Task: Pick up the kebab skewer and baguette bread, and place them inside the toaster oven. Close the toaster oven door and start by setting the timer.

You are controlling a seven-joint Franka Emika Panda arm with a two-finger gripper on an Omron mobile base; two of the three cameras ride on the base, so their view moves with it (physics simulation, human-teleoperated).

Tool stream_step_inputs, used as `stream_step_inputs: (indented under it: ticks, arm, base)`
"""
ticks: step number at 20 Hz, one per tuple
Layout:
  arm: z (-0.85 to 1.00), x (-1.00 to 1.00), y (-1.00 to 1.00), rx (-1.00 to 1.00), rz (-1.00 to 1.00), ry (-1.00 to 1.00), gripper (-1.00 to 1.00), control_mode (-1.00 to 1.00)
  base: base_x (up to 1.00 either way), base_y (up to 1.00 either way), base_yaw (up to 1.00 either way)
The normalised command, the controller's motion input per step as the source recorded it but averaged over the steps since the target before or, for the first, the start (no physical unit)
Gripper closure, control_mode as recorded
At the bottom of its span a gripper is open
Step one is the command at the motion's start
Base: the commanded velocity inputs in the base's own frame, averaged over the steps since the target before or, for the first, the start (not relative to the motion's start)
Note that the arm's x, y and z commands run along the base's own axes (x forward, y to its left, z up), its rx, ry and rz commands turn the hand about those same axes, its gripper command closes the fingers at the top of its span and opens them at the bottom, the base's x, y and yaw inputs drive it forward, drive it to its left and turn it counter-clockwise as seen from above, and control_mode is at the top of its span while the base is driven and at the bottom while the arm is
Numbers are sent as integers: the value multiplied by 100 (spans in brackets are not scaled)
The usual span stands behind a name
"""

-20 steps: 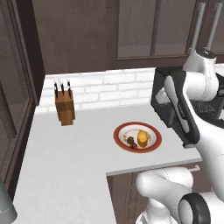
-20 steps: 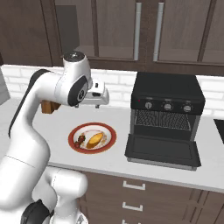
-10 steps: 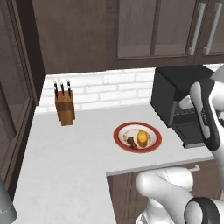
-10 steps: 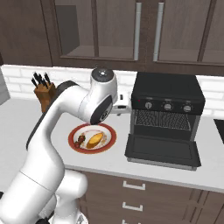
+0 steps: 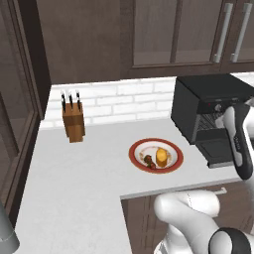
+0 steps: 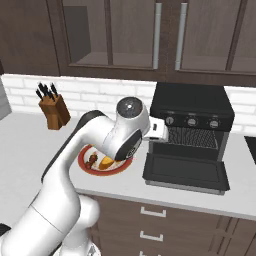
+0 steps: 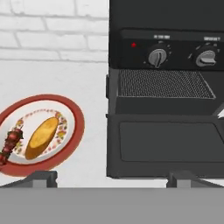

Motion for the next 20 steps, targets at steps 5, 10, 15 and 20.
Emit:
stream_step_inputs:
  ticks: [5, 10, 15, 20]
  arm:
    - [-29, 0, -99, 0, -5, -12, -100, -100]
    - [-15, 15, -67, 0, -6, -7, -100, -100]
    - [-11, 36, -61, 0, 0, -9, -100, -100]
    - [-12, 41, -45, 0, 0, -11, -100, -100]
  base:
    - [0, 0, 0]
    - [0, 0, 0]
    - [0, 0, 0]
    - [0, 0, 0]
